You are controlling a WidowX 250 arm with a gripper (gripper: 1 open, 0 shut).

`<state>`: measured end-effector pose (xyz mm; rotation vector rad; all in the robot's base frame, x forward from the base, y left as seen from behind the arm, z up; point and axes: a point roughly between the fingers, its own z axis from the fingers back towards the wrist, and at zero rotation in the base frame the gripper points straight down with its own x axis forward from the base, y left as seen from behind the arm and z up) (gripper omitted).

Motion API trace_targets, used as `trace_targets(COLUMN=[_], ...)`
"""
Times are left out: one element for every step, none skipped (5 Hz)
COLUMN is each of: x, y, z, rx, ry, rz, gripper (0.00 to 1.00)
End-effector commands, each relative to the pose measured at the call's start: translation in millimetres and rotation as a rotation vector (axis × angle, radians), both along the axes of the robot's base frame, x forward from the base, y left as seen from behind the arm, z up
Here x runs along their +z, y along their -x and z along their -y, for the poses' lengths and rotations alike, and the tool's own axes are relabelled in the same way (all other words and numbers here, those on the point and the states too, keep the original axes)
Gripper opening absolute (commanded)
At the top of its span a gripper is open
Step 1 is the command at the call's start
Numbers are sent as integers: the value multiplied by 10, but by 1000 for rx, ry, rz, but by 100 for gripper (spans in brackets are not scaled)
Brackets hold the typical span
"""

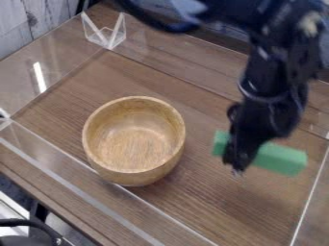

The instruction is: Put green stick into wooden bowl

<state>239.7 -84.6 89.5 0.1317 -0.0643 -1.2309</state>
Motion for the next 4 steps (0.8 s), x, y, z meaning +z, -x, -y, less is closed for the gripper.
trace_targets(x=[361, 512, 588, 462], y=[-110, -54, 39, 122], z=[-413, -853, -1158, -1013], rx=[58, 96, 115, 104], ry=[9, 2, -2, 4], rz=[42, 33, 27, 20], gripper=[0, 0, 0, 0])
